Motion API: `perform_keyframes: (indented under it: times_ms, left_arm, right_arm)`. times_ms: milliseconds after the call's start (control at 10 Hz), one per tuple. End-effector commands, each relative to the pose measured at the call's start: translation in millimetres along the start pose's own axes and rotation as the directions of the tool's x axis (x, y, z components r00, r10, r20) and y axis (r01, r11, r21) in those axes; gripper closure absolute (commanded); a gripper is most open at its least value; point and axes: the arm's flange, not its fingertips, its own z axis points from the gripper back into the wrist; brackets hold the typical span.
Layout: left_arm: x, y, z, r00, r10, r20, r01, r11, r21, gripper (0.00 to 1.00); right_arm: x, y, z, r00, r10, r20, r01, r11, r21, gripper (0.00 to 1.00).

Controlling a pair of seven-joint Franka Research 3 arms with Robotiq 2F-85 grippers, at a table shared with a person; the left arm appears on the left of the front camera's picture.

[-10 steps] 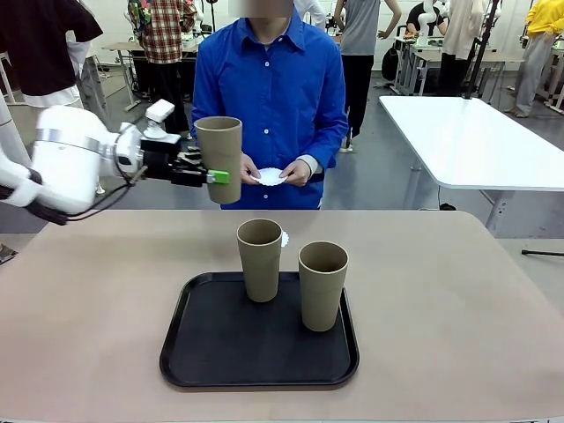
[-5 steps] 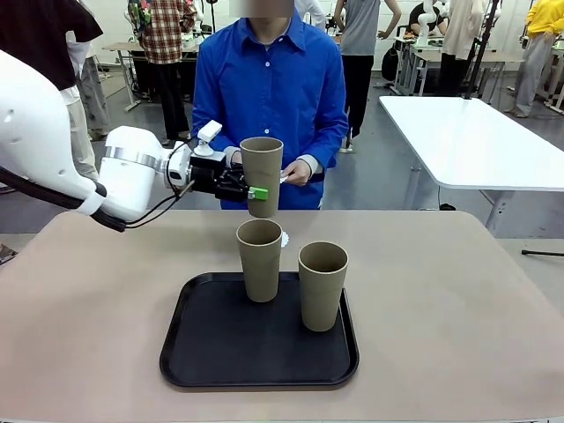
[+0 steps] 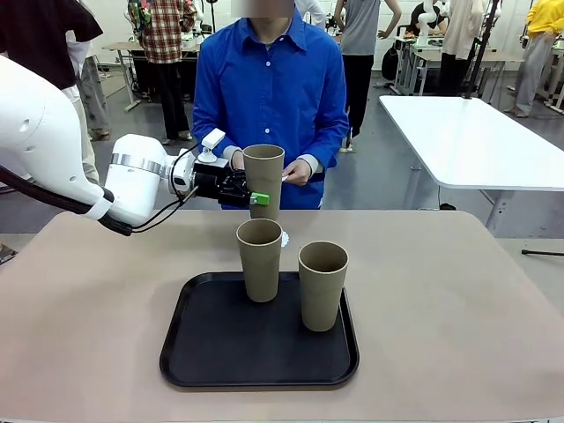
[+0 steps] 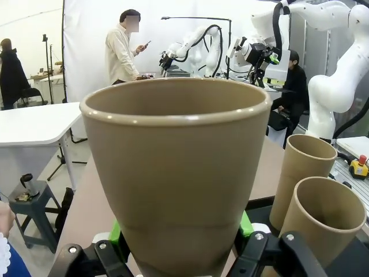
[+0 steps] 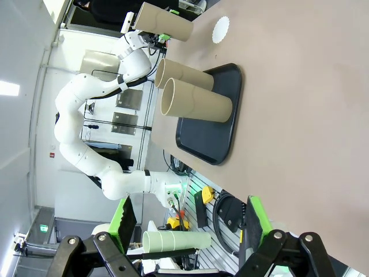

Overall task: Place coasters on the table and set cups on them.
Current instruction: Pick up one Reusable plastic cup and place it on a coaster set by the human.

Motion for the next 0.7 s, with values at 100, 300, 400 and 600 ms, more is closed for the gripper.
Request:
perform_keyframes:
  times_ms: [100,300,400,600]
  left_arm:
    - [4,-4,-2,1.000,-0.003,-0.002,0.003,1.000,-0.004,0.16]
    - [0,0,-1,1.000,0.000,0.000,0.000,1.000,-0.001,0.16]
    - [-9,4,-2,1.000,0.007,0.011,-0.007,1.000,-0.023,0.16]
    - [-25,7,-9,1.000,0.020,0.015,-0.020,0.999,-0.036,0.16]
  right_arm:
    - [1,0,1,1.000,0.012,0.009,-0.012,1.000,0.015,0.00]
    - [1,0,1,1.000,0.012,0.009,-0.012,1.000,0.015,0.00]
    - [1,0,1,1.000,0.012,0.009,-0.012,1.000,0.015,0.00]
    - [1,0,1,1.000,0.012,0.009,-0.012,1.000,0.015,0.00]
